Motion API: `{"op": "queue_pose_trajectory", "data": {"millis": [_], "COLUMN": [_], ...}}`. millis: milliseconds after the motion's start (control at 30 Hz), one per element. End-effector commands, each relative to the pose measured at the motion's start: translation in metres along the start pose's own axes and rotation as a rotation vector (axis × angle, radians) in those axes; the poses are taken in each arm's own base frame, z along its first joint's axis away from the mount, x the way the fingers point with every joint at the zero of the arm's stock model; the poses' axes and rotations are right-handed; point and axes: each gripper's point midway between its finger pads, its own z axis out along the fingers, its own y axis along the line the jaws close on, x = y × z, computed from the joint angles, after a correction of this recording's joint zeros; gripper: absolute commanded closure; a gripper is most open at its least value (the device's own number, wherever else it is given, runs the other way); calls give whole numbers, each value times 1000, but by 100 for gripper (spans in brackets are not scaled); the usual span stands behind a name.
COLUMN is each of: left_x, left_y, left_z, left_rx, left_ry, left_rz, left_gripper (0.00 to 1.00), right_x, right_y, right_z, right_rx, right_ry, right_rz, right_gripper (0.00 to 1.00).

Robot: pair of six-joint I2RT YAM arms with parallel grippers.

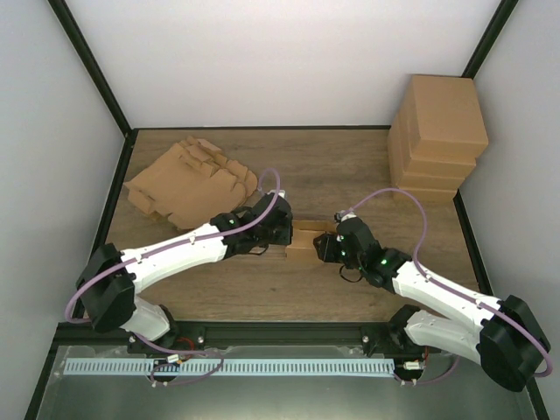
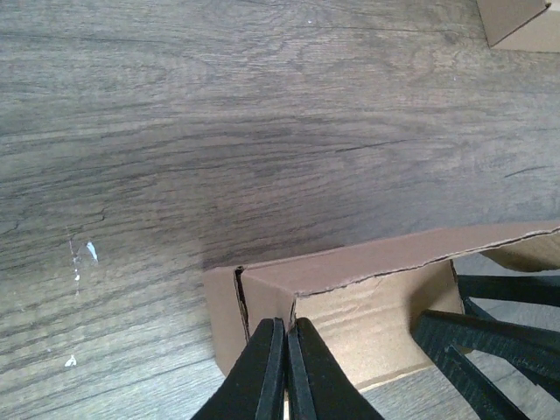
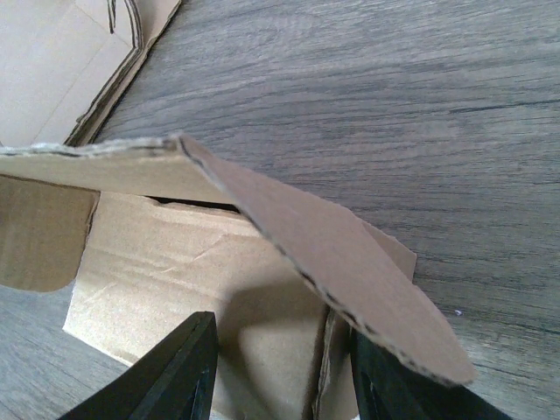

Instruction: Fold the paper box

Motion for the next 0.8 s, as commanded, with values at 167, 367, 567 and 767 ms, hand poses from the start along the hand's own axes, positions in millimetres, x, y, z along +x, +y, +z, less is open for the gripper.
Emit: {"op": "queue_pose_trajectory", "data": {"millis": [167,367,567,767], "left_x": [17,31,45,41], "left_y": [3,12,28,24], "left_z": [9,13,15,13], "left_rx": [-13,-24,-55,-43], "left_ry": [72,95,107,92], "left_rz": [-27,-21,-8,-6], "left_gripper": [96,96,96,96], "right_x": [-9,-10,-15,-29], "right_y": [10,10,8,17], "right_z": [-2,-3,-12,-35], "right_rx": [-19,-18,5,-25], "right_ry": [-18,-21,-39,-92], "right_rz": [1,-1,-30,-115], "right_gripper": [57,57,50,40]}}
